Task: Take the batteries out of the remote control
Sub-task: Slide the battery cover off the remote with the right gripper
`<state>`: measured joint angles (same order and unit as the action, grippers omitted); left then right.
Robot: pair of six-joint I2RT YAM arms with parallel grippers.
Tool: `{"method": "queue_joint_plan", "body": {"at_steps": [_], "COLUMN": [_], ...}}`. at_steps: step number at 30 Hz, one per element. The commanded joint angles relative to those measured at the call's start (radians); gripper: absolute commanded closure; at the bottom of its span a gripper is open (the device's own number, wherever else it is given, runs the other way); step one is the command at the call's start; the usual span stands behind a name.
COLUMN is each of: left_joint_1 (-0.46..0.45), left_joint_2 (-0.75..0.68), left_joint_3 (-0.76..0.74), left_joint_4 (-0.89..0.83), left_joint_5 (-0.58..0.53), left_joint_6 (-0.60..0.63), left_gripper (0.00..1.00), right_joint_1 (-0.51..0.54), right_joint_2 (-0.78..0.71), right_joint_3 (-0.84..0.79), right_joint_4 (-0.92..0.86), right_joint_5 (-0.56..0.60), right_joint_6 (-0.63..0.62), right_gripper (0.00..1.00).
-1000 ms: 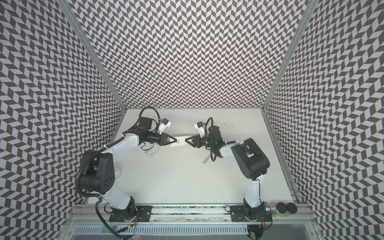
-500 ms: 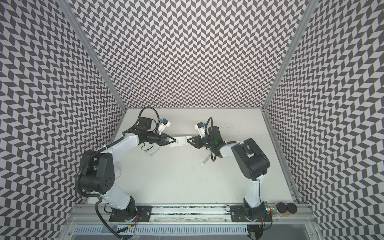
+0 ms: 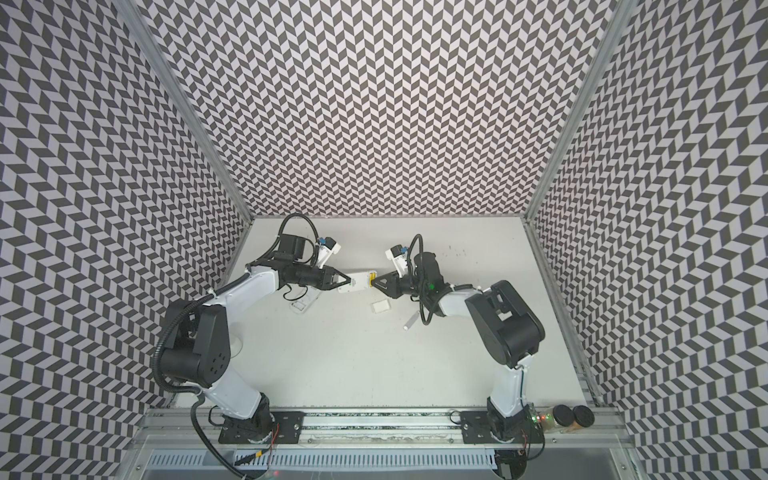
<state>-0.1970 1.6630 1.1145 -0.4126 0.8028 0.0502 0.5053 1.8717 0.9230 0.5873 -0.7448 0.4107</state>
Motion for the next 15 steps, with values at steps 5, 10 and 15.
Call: {"method": "queue_joint_plan", "body": {"at_steps": [5,10,15], "left_joint_1": [0.004,0.005,0.007], "left_joint_2": [0.001,-0.014,-0.024], "left_joint_3": [0.033,0.040,0.019], "left_joint_4": [0.015,0.000,-0.004], "left_joint_5": [0.004,-0.038,-0.056], "left_joint_6": [0.003,0.014,0.048], "left_gripper": [1.00,1.00,1.00], "right_joint_1": [0.007,0.009,0.016], "right_joint_2": [-0.019,-0.076,-0.167], "right_joint_3": [0.013,0.019,-0.017], "right_joint_4": [-0.009,-0.153,-0.310], "right_joint_5": [0.000,0.072,0.184], "right_joint_6": [-0.033,-0.129,-0.286], "right_gripper": [0.81,0.76,0.71]}}
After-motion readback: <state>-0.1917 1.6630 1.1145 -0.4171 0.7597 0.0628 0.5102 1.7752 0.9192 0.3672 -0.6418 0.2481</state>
